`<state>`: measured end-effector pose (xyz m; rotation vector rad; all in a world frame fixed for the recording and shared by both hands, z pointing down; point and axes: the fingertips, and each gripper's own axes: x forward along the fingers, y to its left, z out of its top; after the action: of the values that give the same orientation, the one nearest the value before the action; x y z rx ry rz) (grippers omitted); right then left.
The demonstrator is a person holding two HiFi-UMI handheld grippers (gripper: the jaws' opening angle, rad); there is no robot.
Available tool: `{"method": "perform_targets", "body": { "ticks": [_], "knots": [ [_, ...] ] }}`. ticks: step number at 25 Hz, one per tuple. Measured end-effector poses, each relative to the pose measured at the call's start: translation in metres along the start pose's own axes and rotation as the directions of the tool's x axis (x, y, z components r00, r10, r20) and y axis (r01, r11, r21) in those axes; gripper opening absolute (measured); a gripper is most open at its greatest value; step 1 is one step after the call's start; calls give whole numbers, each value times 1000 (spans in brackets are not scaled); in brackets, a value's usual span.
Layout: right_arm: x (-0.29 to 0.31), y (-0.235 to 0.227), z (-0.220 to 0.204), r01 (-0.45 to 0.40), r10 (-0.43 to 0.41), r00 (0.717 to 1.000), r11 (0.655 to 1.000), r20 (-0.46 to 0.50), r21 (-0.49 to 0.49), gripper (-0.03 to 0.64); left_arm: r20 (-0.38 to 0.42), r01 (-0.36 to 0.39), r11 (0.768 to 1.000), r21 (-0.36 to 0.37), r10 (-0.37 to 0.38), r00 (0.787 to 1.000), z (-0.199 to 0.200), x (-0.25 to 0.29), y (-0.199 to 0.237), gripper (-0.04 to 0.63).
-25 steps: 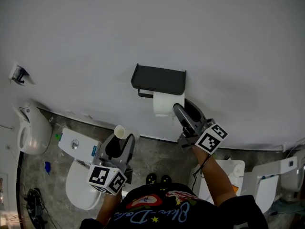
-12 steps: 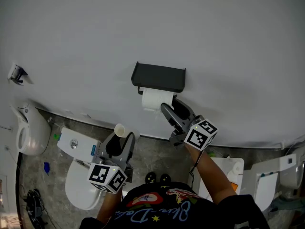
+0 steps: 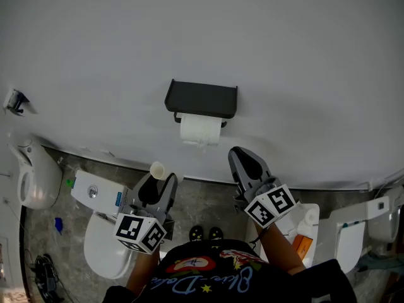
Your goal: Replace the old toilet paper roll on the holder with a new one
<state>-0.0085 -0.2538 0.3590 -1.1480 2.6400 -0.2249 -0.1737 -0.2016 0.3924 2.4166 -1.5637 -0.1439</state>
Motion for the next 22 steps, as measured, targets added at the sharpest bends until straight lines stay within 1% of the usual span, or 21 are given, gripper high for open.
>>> {"method": "perform_targets", "body": {
  "ticks": [3,5,9,15,22],
  "knots": [
    [-7,4,-4,12,-14,999,998,-30,-55,28,-10,10,1000,-6,-10,1000,-5,4,-2,176],
    [-10,5,-8,18,-21,999,997,-48,-69,22,-13,17,1000,-8,-17,1000,-6,6,-5,176],
    [-15,8,-10,22,-26,998,997,-57,-68,15,-15,34,999,-5,-34,999,-5,6,-11,176],
    [-17,4,-11,50,-54,996,996,-68,-71,15,-17,27,1000,-5,-27,999,-7,7,-8,176],
    [-18,4,-8,52,-56,997,996,-57,-68,15,-14,34,999,1,-34,999,-5,8,-10,176]
  ]
}}
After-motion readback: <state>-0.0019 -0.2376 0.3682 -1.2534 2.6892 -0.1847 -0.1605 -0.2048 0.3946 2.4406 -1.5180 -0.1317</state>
